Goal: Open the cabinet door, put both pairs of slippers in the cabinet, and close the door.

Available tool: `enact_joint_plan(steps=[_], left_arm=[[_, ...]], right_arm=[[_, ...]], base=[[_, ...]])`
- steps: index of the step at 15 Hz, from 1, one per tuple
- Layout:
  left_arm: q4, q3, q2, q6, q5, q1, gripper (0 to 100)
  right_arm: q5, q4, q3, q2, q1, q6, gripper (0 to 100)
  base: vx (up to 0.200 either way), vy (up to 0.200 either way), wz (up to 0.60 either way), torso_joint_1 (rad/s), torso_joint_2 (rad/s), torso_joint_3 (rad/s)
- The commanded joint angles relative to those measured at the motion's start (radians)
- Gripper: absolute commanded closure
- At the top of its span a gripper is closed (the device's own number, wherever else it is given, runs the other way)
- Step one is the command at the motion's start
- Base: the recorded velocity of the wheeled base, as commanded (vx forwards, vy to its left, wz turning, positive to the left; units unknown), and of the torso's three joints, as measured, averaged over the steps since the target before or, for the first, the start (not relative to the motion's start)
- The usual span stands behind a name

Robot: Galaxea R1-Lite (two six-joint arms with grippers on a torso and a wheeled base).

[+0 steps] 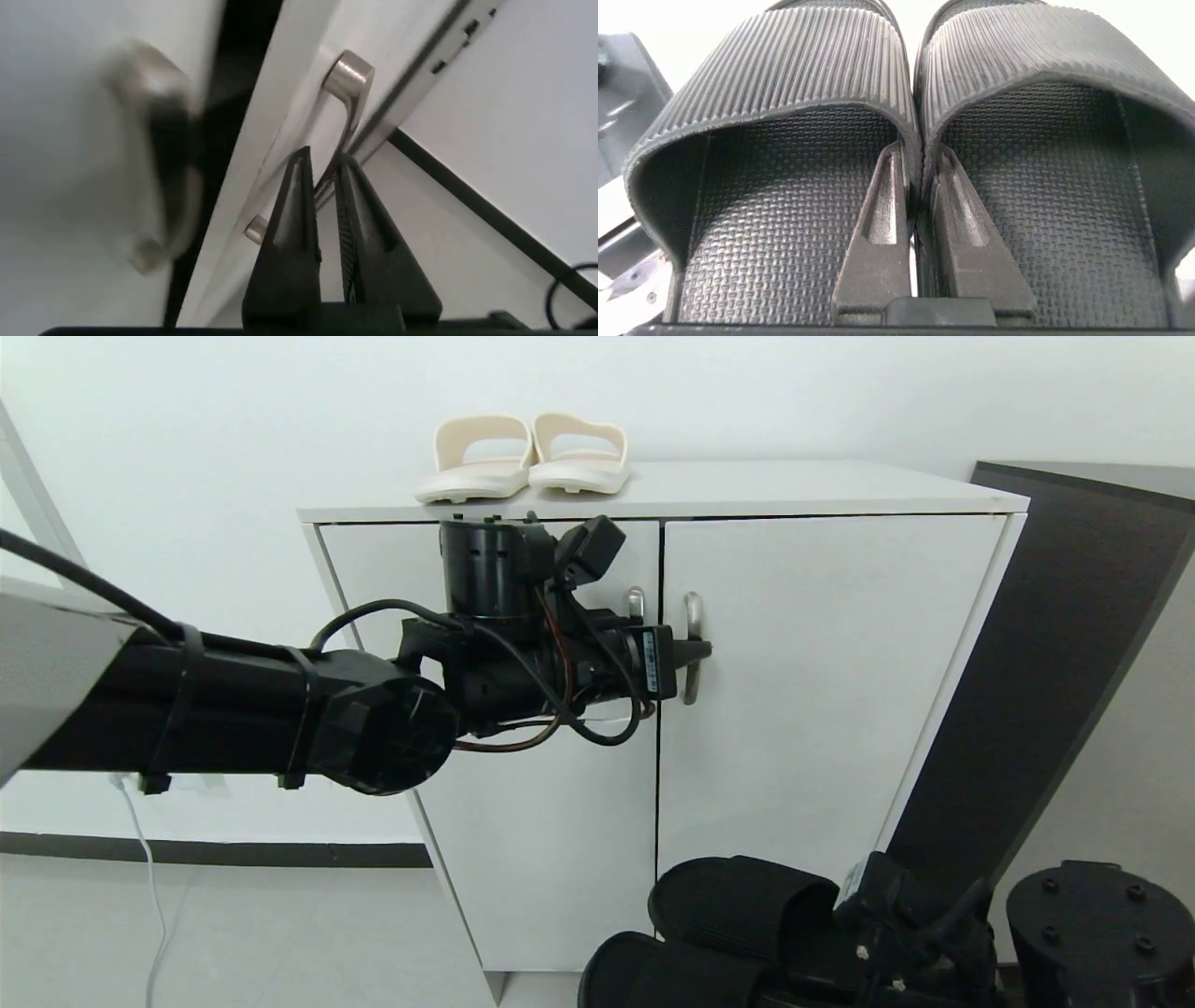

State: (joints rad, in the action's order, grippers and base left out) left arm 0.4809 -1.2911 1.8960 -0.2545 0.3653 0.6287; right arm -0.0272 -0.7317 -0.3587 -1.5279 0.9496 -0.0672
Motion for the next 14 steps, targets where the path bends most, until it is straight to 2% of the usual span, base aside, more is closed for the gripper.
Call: enact_joint_plan(steps=[1,5,9,11,14], left_arm=[[0.004,0.064,-0.072,0.0,0.001,0.031,100],[0.012,0.176,-0.17,0.001,0.0,0.078,100],[0.021,0.269,-0.261,-0.002,0.0,0.077,100],[0.09,0.306,-0.271,-0.023,0.0,0.042,100],[0.111,0.309,-0.247,-0.055,0.001,0.002,100]], right_arm=[[-0.022,-0.021,0.035,0.017,0.029,0.001,100],[-0.039,-0.071,0.081,0.02,0.044,0.055,100],[-0.039,-0.071,0.084,0.02,0.051,0.056,100],[-0.039,-0.071,0.087,0.02,0.057,0.056,100],[-0.039,-0.072,0.089,0.02,0.069,0.056,100]], base=[[0.0,0.0,0.0,0.0,0.0,0.0],[0.0,0.0,0.0,0.0,0.0,0.0],[0.0,0.0,0.0,0.0,0.0,0.0],[0.0,0.0,0.0,0.0,0.0,0.0],[0.0,0.0,0.0,0.0,0.0,0.0]])
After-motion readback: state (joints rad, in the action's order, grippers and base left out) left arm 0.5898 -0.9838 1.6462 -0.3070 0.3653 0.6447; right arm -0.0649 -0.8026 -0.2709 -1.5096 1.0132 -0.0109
